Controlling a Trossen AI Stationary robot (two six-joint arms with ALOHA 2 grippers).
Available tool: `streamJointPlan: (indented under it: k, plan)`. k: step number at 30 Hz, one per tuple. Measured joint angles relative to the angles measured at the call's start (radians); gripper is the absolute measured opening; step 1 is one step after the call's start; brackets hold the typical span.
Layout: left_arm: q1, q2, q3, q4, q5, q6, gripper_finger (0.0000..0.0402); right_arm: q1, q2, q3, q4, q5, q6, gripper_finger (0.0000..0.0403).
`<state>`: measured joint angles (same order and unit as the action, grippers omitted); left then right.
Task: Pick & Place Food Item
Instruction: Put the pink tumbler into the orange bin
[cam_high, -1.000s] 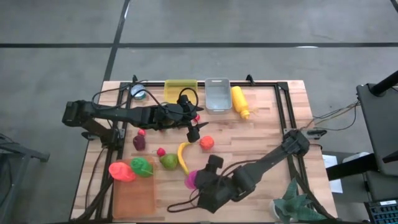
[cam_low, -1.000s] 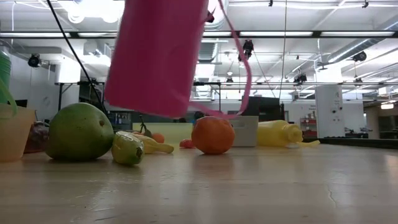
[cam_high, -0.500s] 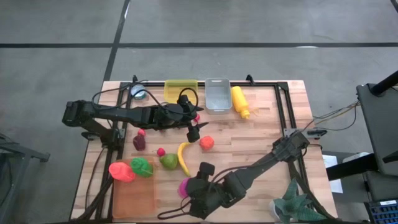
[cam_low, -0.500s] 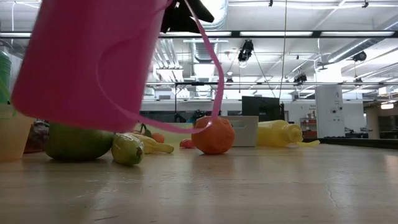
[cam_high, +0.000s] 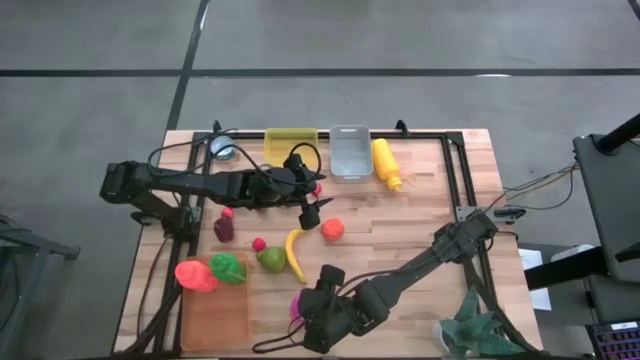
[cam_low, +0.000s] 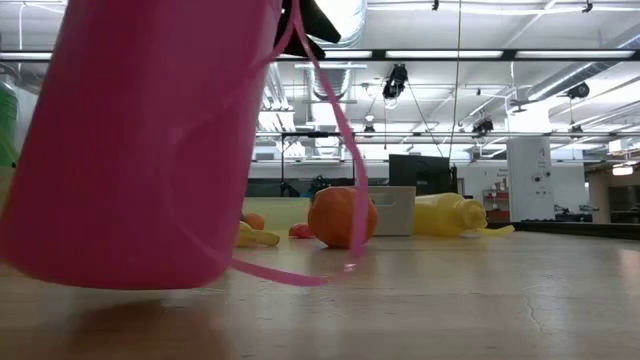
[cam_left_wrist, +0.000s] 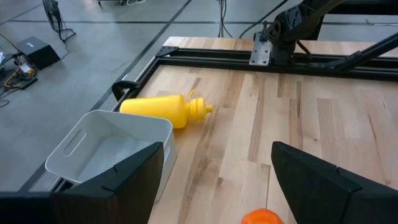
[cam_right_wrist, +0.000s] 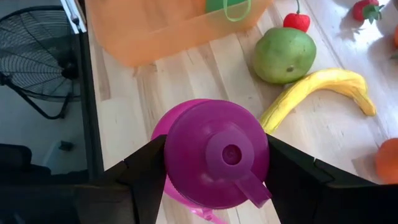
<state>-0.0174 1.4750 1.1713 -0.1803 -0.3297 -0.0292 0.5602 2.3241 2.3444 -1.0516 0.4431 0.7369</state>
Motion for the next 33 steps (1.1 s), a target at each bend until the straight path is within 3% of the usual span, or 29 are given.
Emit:
streamJointPlan:
  k: [33]
  plan:
    - [0.0, 0.0, 0.0, -0.005, 0.0, 0.003, 0.0303, 0.0, -0.001, -0.043, 0.024, -0.034, -0.051, 0.0226]
